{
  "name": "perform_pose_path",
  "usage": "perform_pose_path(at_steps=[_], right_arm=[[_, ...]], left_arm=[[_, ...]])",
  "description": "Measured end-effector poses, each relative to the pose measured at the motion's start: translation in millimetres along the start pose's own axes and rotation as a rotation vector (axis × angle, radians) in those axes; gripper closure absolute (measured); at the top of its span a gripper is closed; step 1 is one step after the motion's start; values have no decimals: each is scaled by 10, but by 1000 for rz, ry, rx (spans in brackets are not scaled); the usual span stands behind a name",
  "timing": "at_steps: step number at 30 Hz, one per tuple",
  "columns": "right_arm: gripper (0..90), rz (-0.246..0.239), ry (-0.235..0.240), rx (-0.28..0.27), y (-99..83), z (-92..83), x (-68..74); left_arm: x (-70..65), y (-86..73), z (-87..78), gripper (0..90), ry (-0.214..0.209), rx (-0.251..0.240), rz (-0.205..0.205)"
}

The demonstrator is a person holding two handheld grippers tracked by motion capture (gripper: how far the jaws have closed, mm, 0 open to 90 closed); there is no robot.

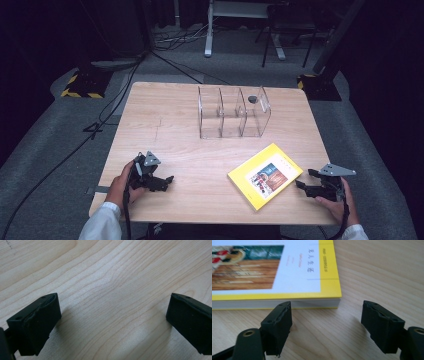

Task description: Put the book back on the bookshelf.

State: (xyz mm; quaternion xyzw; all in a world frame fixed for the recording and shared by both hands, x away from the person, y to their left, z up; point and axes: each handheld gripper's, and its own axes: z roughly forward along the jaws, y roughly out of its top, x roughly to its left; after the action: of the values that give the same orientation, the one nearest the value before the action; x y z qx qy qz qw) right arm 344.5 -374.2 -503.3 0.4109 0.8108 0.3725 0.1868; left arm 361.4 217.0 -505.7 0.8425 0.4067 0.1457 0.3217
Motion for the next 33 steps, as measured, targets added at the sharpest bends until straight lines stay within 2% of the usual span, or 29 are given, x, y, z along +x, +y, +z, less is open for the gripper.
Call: perform_pose_path(at_steps=[1,2,7,9,10,12,13,15,16,17,19,20,21,22,23,25,29,33], right_arm=[[254,2,11,-23,0,-13,3],[264,52,33,-79,22,-44,-18],[263,77,23,-126,93,-56,-14],[275,117,23,-167,112,-56,-10],[272,138,14,-167,135,-38,-5],[270,134,-13,-129,178,23,-2],[272,157,-9,-120,197,66,-13],[281,169,-11,-102,220,135,-10],[270,157,-46,-67,238,182,8],[277,153,-20,-64,256,232,26],[274,152,-14,-61,266,245,34],[276,154,15,-54,293,287,52],[276,154,15,-54,293,287,52],[293,155,49,-45,316,323,77],[281,159,58,-45,326,335,97],[271,153,43,-42,349,362,130],[270,151,50,-42,365,381,150],[263,140,61,-36,413,435,213]], left_arm=[[10,1,3,2,-4,-3,10],[32,-5,-5,3,-21,0,27],[33,-8,-8,5,-21,-1,29],[21,-15,-10,6,-15,-6,23],[19,-18,-15,6,-18,-2,29],[3,-34,-33,6,-28,2,41],[-10,-47,-39,2,-40,0,49],[-51,-85,-74,3,-85,2,98],[-64,-98,-85,6,-97,4,110],[-77,-111,-93,7,-101,0,111],[-79,-115,-96,7,-100,0,113],[-81,-116,-97,7,-99,0,112],[-83,-117,-97,7,-98,0,111],[-88,-117,-98,6,-99,1,111],[-90,-118,-98,6,-100,1,111],[-90,-117,-97,6,-101,1,110],[-117,-110,-95,6,-98,3,112],[-193,-93,-75,6,-111,1,126]])
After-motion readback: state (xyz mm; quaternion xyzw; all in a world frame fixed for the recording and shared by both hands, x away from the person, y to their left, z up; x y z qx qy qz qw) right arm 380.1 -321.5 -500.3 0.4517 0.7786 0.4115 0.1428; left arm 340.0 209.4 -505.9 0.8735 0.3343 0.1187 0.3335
